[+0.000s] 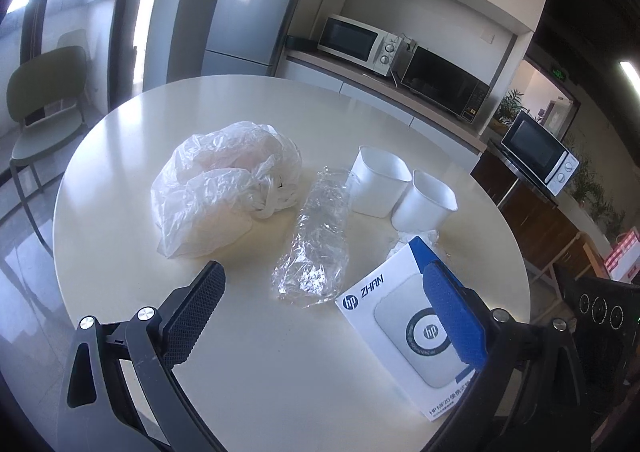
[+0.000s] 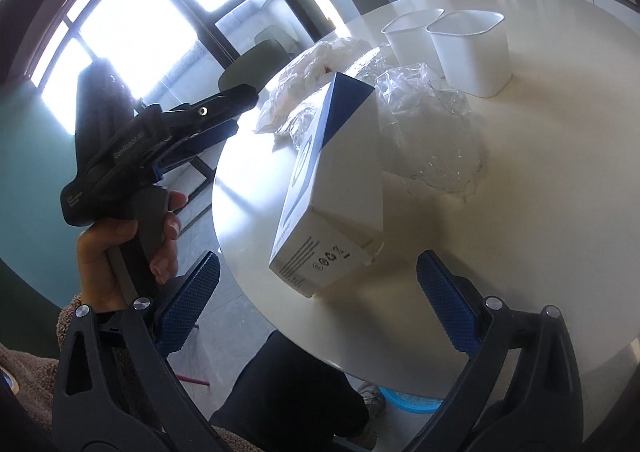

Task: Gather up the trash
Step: 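Raise both tools back toward the table, then grasp the clear plastic bottle with the left tool while the right tool grasps the white HP box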

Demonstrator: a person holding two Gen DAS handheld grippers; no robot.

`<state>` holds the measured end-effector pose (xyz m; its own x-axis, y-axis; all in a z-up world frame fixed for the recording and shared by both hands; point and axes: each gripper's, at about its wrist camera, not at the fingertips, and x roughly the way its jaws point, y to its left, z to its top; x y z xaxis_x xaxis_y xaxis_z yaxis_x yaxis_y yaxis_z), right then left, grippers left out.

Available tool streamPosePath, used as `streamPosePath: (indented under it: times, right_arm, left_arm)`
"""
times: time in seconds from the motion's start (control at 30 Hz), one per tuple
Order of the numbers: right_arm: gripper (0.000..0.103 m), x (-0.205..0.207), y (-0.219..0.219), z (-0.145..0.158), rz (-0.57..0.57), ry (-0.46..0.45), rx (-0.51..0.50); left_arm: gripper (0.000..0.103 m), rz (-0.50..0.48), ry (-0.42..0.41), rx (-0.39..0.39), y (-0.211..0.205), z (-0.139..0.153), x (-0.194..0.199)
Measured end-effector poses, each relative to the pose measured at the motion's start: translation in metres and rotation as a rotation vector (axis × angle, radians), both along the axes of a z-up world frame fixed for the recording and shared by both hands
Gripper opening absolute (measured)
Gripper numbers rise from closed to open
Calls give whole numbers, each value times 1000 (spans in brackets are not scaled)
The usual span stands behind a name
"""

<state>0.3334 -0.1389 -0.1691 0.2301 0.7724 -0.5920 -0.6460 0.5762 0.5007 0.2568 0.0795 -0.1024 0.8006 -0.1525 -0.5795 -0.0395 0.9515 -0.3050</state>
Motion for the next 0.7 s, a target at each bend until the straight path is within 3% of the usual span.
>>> streamPosePath:
  times: [0.17, 0.27, 0.4, 0.5, 0.63, 0.7]
  right_arm:
    - [93, 3, 5, -2, -3, -2, 29]
    - [89, 7, 4, -4, -15, -8, 38]
    - [77, 12, 5, -6, -32, 2, 45]
    - [74, 10, 8, -5, -17, -24, 27]
    - [55, 12, 9, -5, -15, -19, 20]
    - [52, 12, 9, -6, -5, -8, 29]
  left_arm:
    - [97, -12, 28, -9, -6, -6, 20]
    - [97, -15, 19, 34, -11, -6, 27]
    - [95, -28, 44, 23, -11, -10, 36]
    - [82, -37, 61, 41, -14, -13, 39]
    - [61, -36, 90, 36, -13, -19, 42]
    - [49, -29, 113, 42, -12, -23, 44]
